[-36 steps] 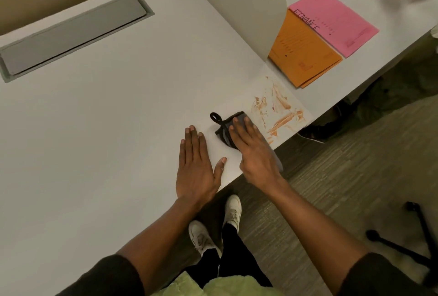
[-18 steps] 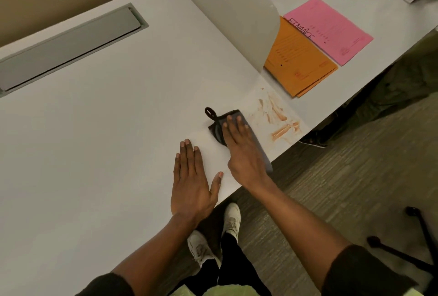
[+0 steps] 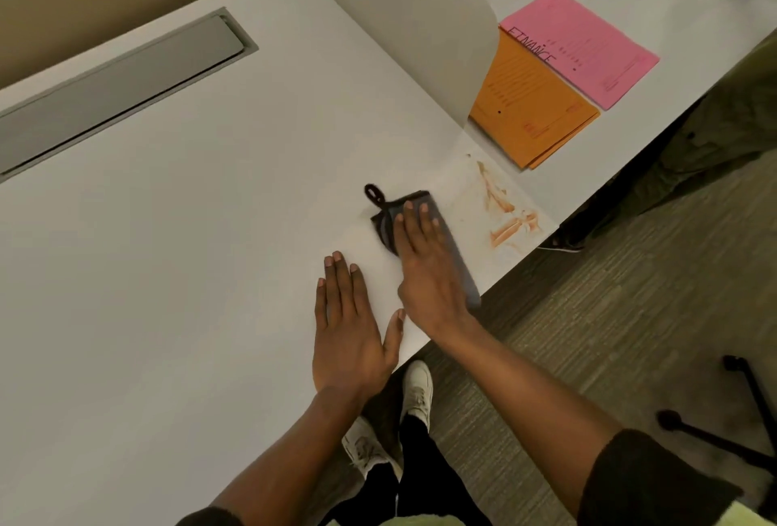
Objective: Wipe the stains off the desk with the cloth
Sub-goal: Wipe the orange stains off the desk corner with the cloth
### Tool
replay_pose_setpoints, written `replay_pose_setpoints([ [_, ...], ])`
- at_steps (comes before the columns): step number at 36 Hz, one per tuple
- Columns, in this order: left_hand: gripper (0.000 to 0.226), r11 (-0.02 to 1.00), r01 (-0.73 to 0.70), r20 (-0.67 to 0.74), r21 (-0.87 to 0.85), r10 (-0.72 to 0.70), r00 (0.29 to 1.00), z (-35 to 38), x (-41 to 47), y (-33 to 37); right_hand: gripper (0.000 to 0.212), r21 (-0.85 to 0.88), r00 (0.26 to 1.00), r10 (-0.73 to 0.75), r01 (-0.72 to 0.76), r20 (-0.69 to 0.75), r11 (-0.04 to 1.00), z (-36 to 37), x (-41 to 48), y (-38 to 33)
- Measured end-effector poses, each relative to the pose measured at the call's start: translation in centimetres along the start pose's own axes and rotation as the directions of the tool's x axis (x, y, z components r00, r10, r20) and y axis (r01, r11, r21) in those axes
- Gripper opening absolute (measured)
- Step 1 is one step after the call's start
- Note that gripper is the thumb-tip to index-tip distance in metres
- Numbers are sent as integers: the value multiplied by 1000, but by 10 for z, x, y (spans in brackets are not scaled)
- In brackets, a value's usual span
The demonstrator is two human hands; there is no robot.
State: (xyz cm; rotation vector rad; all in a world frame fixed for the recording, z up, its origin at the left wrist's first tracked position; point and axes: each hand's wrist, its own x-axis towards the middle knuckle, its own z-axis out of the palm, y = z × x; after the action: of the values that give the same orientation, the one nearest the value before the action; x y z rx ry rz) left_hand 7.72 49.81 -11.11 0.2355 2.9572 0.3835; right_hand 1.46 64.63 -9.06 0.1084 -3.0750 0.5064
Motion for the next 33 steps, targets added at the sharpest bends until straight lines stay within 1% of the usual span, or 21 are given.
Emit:
replay_pose_setpoints([
  [2,91,1000,3,-1,7,-3,1000,0,0,0,88,-6,1000,-31,31,3,999,-1,3,6],
  [5,91,1000,0,6,8,0,1000,-2,0,0,86,-41,999,25,-26,-31,999,-7,30,32],
  [7,91,1000,1,6,7,-1,1000,-3,0,0,85,-46,992,114,-117,-60,992,-17,53,51],
  [10,91,1000,5,14,-3,-5,1000,-4,0,0,79,-59,961,256,-263,-106,963,-26,75,70],
  [14,91,1000,13,5,-8,-13,1000,-3,-1,0,72,-59,881,422,-443,-214,895,-22,75,49],
  [15,92,1000,15,1,-8,-14,1000,-2,-1,0,73,-64,880,420,-443,-223,894,-18,74,39],
  [16,92,1000,15,-2,-10,-15,1000,-2,-1,0,74,-75,898,382,-405,-219,911,-13,72,30],
  [18,92,1000,15,-6,-26,-15,1000,-1,0,0,76,-95,958,228,-247,-175,964,-3,72,20],
  [20,91,999,11,-8,-34,-11,1000,-1,0,0,79,-106,989,82,-96,-122,990,2,79,21],
  [21,91,1000,6,-8,-31,-7,1000,-1,0,-1,80,-106,994,52,-62,-98,992,1,85,25],
  [22,91,1000,3,-6,-26,-4,1000,-1,0,-1,80,-101,995,54,-63,-83,993,-3,92,31],
  [23,91,1000,2,-5,-24,-2,1000,-1,0,-1,80,-95,994,84,-91,-71,991,-7,98,37],
  [25,91,1000,-2,1,-29,2,1000,-2,0,-2,79,-67,977,205,-209,-65,976,-18,107,51],
  [28,91,999,-5,-9,-42,4,1000,-3,0,-2,76,-7,919,369,-374,-141,928,-27,110,65],
  [31,91,999,-7,-3,-39,7,1000,-2,-1,-3,70,10,862,468,-475,-193,880,-24,98,68],
  [33,92,999,-3,-3,-40,3,1000,-1,0,-2,69,-22,833,505,-523,-226,852,-22,88,64],
])
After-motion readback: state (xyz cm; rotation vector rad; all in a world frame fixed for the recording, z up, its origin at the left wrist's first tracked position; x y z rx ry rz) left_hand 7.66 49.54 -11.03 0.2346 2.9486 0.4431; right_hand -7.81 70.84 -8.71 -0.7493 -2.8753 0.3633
